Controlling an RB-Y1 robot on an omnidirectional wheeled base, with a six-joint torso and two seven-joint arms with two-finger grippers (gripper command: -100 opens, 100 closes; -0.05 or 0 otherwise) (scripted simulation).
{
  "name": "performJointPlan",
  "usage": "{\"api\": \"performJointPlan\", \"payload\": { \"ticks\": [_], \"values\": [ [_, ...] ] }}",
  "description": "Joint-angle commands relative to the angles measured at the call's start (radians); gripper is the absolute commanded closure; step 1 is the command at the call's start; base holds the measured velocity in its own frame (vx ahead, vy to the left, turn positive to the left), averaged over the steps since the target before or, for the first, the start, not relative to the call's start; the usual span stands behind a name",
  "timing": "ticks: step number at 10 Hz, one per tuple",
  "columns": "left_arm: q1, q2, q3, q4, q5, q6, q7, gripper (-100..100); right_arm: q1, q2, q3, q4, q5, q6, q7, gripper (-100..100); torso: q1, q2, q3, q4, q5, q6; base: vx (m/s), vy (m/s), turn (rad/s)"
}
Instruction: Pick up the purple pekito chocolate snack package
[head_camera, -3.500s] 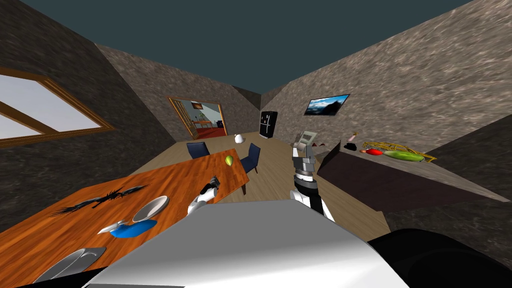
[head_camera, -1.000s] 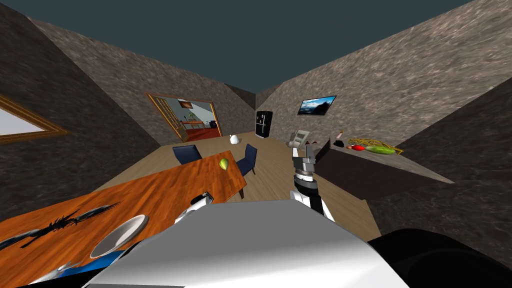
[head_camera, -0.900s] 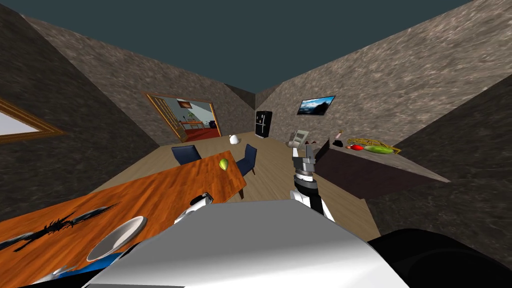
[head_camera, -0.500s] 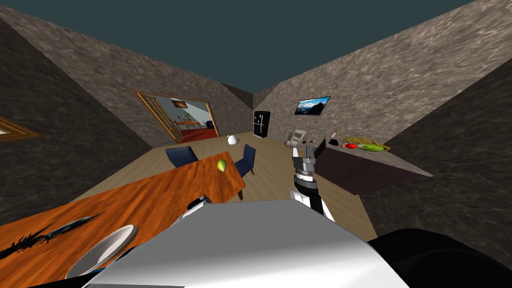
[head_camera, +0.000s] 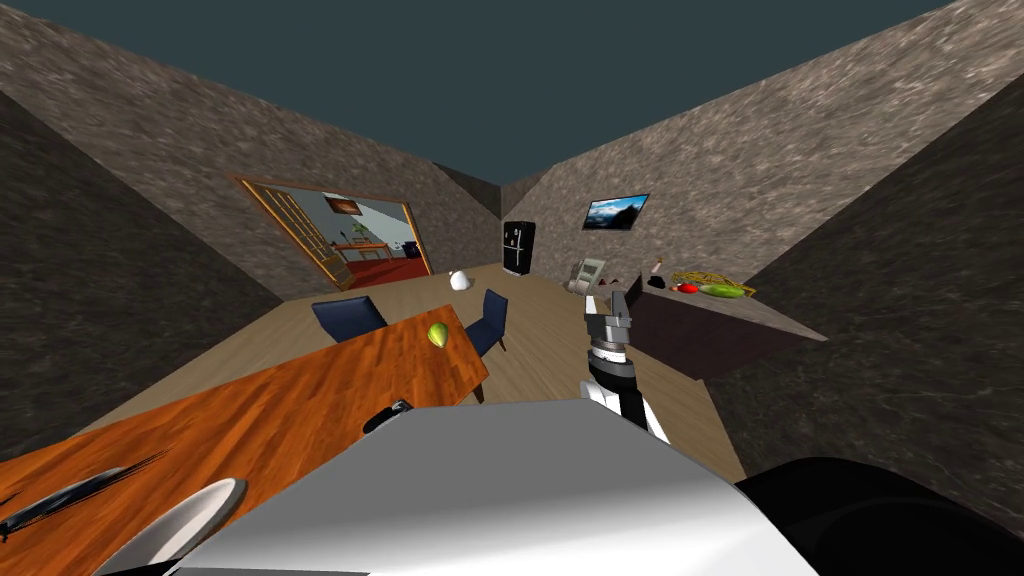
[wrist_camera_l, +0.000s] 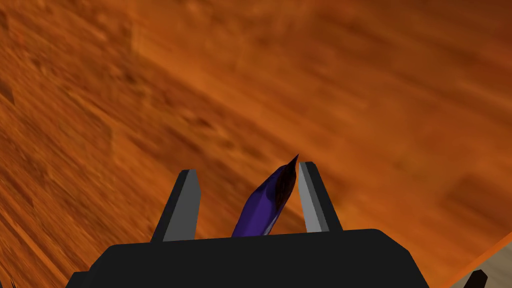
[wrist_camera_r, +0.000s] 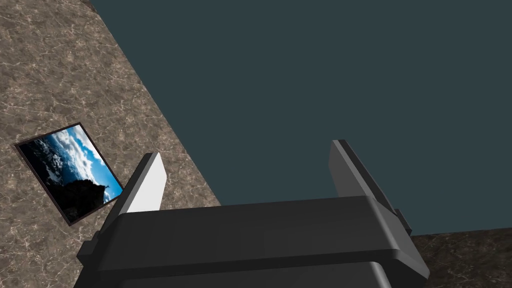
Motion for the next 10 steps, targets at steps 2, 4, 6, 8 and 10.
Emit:
{"api": "performJointPlan", "payload": {
  "ticks": [2,4,6,8,10],
  "values": [
    [0.000,-0.001,-0.001,0.000,0.000,0.001,0.000,100,0.000,0.000,0.000,0.000,0.000,0.000,0.000,0,0.000,0.000,0.000,0.000,-0.001,0.000,0.000,0.000,0.000],
    [0.000,0.000,0.000,0.000,0.000,0.000,0.000,100,0.000,0.000,0.000,0.000,0.000,0.000,0.000,0,0.000,0.000,0.000,0.000,0.000,0.000,0.000,0.000,0.000],
    [-0.037,-0.011,0.036,0.012,-0.032,0.017,-0.025,100,0.000,0.000,0.000,0.000,0.000,0.000,0.000,0,0.000,0.001,0.000,0.000,0.000,0.000,-0.014,-0.002,0.103],
    [-0.064,-0.016,0.050,0.027,-0.044,0.022,-0.041,100,0.000,0.000,0.000,0.000,0.000,0.000,0.000,0,-0.001,0.003,0.002,0.001,0.000,-0.001,-0.038,-0.011,0.106],
    [-0.090,-0.020,0.064,0.043,-0.057,0.028,-0.058,100,0.000,0.000,0.000,0.000,0.000,0.000,0.000,0,-0.001,0.003,0.002,0.001,0.000,0.000,-0.027,-0.005,0.072]
  ]
}}
